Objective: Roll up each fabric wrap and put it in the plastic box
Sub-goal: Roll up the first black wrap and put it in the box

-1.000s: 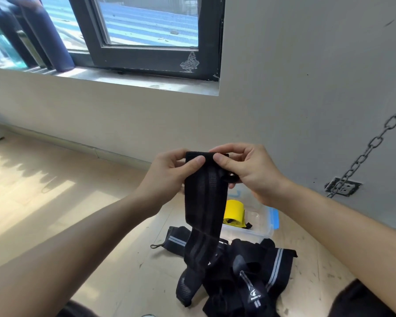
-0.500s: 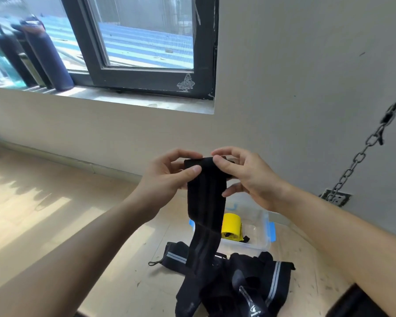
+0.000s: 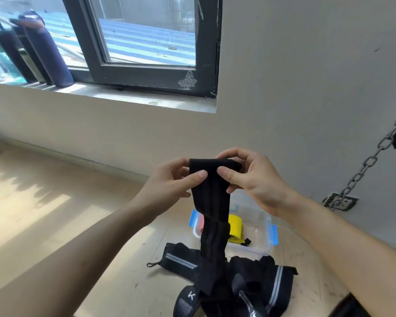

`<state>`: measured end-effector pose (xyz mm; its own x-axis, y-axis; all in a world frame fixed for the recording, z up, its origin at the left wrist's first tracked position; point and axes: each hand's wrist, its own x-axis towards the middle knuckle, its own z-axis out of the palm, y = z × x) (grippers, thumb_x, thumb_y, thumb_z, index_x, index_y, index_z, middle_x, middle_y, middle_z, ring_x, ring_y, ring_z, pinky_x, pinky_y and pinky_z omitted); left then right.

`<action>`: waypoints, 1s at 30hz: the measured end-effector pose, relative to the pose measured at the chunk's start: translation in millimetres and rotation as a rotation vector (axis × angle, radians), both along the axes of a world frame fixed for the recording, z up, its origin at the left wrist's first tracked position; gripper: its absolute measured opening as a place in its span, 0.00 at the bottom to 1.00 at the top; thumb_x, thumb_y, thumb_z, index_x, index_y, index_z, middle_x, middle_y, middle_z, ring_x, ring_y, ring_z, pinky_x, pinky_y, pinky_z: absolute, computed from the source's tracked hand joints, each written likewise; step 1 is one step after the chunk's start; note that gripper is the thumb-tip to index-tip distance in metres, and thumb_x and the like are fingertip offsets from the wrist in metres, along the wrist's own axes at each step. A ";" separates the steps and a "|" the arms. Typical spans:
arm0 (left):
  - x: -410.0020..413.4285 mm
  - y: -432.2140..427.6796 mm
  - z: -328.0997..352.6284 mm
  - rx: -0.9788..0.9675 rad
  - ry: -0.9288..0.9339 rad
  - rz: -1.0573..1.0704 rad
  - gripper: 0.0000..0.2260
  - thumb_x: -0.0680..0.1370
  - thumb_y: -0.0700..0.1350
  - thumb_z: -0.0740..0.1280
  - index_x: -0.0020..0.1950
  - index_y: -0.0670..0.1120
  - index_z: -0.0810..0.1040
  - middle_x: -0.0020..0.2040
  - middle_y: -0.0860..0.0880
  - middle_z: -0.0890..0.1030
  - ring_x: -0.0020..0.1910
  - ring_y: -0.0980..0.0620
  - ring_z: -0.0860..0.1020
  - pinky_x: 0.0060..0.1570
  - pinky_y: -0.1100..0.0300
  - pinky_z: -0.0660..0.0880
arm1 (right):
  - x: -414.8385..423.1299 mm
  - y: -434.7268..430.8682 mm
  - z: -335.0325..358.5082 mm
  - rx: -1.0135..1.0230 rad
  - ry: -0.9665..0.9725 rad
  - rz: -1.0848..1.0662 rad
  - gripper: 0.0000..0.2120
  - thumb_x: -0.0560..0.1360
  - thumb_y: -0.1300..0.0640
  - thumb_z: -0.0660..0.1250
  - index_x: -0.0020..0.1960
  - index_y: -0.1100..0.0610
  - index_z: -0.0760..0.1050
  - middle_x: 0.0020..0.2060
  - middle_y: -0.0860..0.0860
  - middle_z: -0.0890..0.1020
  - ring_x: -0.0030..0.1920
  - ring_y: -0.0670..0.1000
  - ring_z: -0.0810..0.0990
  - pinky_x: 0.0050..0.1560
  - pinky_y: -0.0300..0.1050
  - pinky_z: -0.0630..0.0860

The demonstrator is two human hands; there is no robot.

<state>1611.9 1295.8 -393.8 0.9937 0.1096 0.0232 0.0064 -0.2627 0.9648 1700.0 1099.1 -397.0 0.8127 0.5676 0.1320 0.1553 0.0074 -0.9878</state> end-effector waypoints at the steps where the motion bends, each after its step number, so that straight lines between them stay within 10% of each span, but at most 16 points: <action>1: -0.5 -0.5 0.0 -0.010 0.009 -0.023 0.11 0.81 0.49 0.69 0.62 0.51 0.81 0.53 0.50 0.87 0.53 0.55 0.85 0.49 0.58 0.82 | 0.5 0.4 -1.9 0.012 -0.004 0.006 0.07 0.77 0.66 0.70 0.55 0.60 0.80 0.45 0.56 0.83 0.44 0.50 0.85 0.38 0.41 0.80; 21: 6.0 -9.6 -22.9 -0.062 -0.086 0.022 0.14 0.77 0.32 0.72 0.59 0.45 0.81 0.47 0.46 0.84 0.45 0.53 0.82 0.43 0.59 0.80 | 4.4 0.3 -23.7 -0.051 0.086 0.045 0.09 0.77 0.61 0.72 0.56 0.61 0.80 0.45 0.57 0.82 0.43 0.50 0.85 0.37 0.44 0.82; 30: 3.3 -15.8 -19.3 -0.125 0.100 -0.036 0.13 0.83 0.50 0.65 0.63 0.47 0.82 0.56 0.45 0.86 0.55 0.49 0.85 0.45 0.56 0.83 | 3.0 -3.4 -25.5 -0.023 0.042 0.062 0.08 0.77 0.67 0.70 0.56 0.61 0.78 0.43 0.56 0.83 0.44 0.53 0.85 0.38 0.43 0.81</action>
<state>1615.2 1280.0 -413.1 0.9936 0.0701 -0.0880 0.0973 -0.1427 0.9850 1703.0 1095.7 -422.6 0.7802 0.6198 0.0852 0.1137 -0.0066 -0.9935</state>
